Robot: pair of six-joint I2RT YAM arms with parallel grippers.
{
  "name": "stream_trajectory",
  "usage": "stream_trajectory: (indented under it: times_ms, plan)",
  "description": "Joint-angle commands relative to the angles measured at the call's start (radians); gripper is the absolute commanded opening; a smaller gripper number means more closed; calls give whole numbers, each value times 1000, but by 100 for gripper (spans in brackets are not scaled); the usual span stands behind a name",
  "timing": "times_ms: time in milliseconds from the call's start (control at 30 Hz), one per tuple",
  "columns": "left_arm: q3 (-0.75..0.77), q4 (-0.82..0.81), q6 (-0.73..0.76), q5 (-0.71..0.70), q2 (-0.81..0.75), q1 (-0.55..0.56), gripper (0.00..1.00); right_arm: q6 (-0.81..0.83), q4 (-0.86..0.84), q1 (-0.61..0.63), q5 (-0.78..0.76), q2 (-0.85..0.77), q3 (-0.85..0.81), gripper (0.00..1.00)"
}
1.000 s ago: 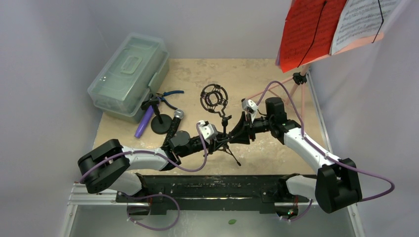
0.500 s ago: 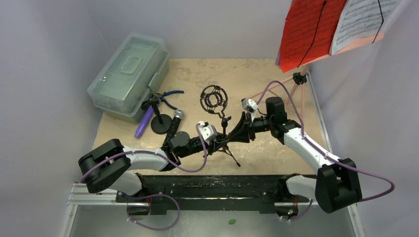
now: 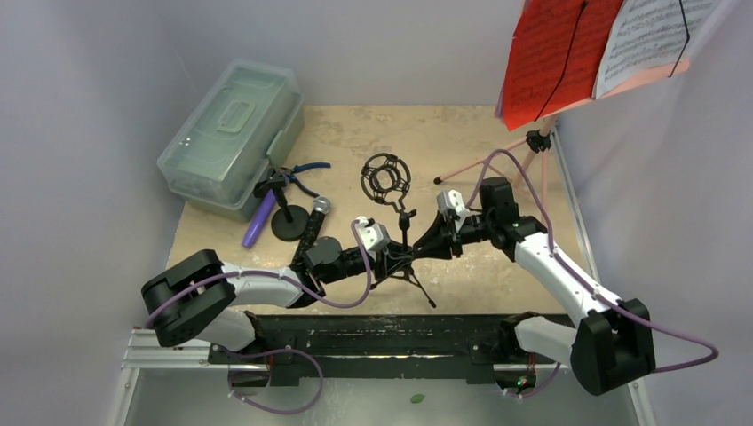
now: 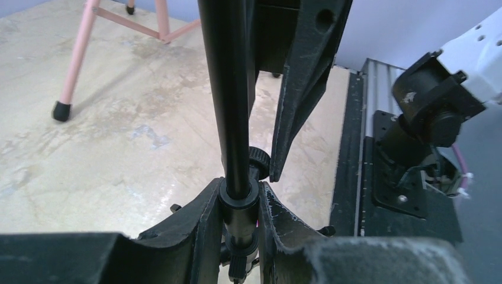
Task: Pack up the instrument practice props
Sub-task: Unscrew the knob on the microphone stand, then place the microphone stand at the center of the board.
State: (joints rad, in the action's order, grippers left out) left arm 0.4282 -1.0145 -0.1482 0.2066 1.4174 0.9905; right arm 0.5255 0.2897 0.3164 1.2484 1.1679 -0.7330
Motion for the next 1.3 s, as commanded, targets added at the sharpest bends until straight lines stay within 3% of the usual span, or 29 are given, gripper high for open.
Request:
stream_trajectory:
  times_ms: [0,167,300,333,400,467,633,1000,1267]
  plan:
    - [49,-72,-103,70,-7,-15,0,422,179,3,-46,-110,6,0]
    - [77,-26,-177,140,9,-24,0,679,206,2,-69,-248,91,0]
    - [88,12,-176,158,19,-26,0,750,212,3,-99,-276,105,0]
    - [87,15,-170,153,18,-26,0,722,191,2,-103,-277,109,5]
    - [87,32,-145,140,10,-26,0,626,141,0,-96,-270,115,36]
    - [89,62,-105,120,-8,-25,0,550,133,-7,-72,-258,102,55]
    - [88,127,34,48,-58,-24,0,383,112,-34,-80,-218,41,75]
    - [75,16,256,-192,-22,-42,0,291,89,-57,-147,-183,8,80]
    - [234,-6,253,-380,109,-219,0,268,70,-73,-190,-200,8,80]
